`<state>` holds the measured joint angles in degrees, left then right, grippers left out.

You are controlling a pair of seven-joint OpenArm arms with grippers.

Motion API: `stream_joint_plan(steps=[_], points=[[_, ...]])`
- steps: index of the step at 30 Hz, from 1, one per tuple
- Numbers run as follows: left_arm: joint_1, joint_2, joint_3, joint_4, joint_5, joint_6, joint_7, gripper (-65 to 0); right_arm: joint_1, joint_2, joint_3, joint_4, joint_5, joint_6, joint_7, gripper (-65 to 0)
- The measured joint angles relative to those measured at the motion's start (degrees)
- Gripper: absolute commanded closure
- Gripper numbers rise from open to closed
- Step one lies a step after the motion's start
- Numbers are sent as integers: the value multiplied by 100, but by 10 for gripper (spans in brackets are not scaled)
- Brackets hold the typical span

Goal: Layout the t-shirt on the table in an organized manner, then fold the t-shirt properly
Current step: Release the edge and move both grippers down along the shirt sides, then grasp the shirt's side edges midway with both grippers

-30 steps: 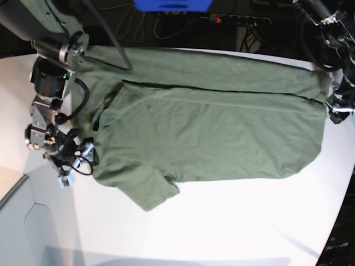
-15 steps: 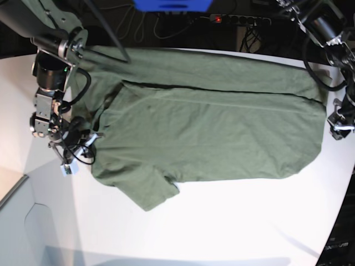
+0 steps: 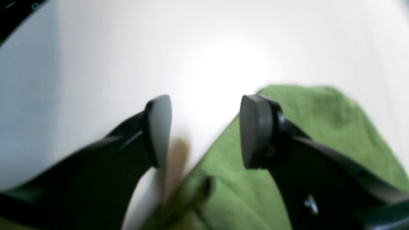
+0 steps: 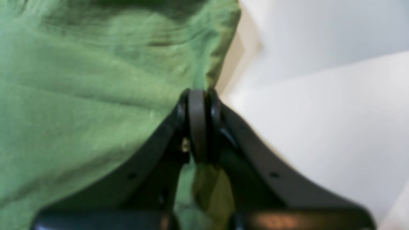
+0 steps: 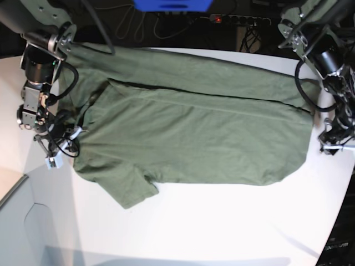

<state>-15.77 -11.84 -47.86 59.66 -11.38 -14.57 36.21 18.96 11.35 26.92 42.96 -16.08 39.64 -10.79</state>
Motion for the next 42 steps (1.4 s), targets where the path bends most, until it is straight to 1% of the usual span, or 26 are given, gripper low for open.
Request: stream_joint_plan(steps=[2,5,7,10,12,13,14,16,18,22,24,27,28,29,30,31,32,34,37,38,39,40,41,42], points=[[-46,-2,350,-166,-70,-31,-275,-332,2,-9,0,4,0,0,-9,0],[-55,26,826,-304,-66,-20,-835,-332,7,-7,-37,7,0,2,-7,0],[-70,22,1088,-461,-44,-20,-1228,-332,2,24,-37,7,2,2,-9,-45],[-345,-24,1447,-999,-17,17,-1696,-332,11,79,-37,9,-4,0,-44,-125],[-581,-57,1591,-1438,-46,-15,-2002,-332,17,87,-22,15,-4,4,-52,-169],[-706,-92,1665,-1685,-48,-26,-2096,-332,4,83,-20,103,-35,9,-118,-189],[-837,-144,1779,-1996,-44,-33,-2312,-332,-35,76,-20,260,-98,11,-214,-206],[-1099,-258,2046,-2647,-22,0,-2616,-332,-138,55,0,623,-103,7,-223,-227],[-1283,-299,2288,-3206,-46,4,-3038,-332,-249,31,0,970,-109,11,-208,-238],[-1458,-358,2721,-3901,-46,-11,-3733,-332,-531,-269,-39,1803,-107,15,-223,-239],[-1523,-391,2889,-4153,-42,-11,-3899,-332,-671,-299,-52,2159,-81,15,-214,-239],[-1550,-420,2953,-4328,-42,0,-4019,-332,-782,-365,-11,2529,-129,11,-260,-239],[-1552,-415,2959,-4367,-42,0,-4022,-332,-800,-393,-42,2577,1608,-3964,1079,-239],[-1552,-417,2959,-4406,-44,-2,-4041,-332,-807,-413,-48,2579,-107,15,-208,-239],[-1554,-402,2959,-4476,-42,-4,-4035,-331,-828,-439,-46,2579,1608,-3964,1079,-239],[-1552,-402,2959,-4507,-39,-11,-4074,-328,-859,-442,-46,2579,1608,-3964,1079,-239],[-1552,-404,2959,-4511,-44,-9,-4076,-317,-879,-442,-46,2579,-111,15,-229,-239],[-1554,-411,2959,-4511,-42,-2,-4057,-242,-894,-439,-42,2557,-111,15,-236,-239],[-1552,-396,2959,-4522,-46,-2,-4030,-50,-955,-442,-42,2577,-107,15,-227,-239],[-1554,-385,2955,-4527,-42,-2,-4039,0,-1021,-439,-42,2612,1608,-3964,1079,-239],[-1552,-385,2953,-4527,-61,-2,-4039,0,-1064,-442,-42,2610,1608,-3964,1079,-239],[-1552,-385,2957,-4527,-63,-2,-4035,-15,-1082,-439,-42,2610,1608,-3964,1079,-239],[-1552,-385,2959,-4527,-63,-2,-4033,-6,-1080,-442,-37,2603,-114,15,-291,-239],[-1550,-361,2959,-4500,-68,2,-4037,0,-1069,-442,-37,2603,-111,15,-286,-239]])
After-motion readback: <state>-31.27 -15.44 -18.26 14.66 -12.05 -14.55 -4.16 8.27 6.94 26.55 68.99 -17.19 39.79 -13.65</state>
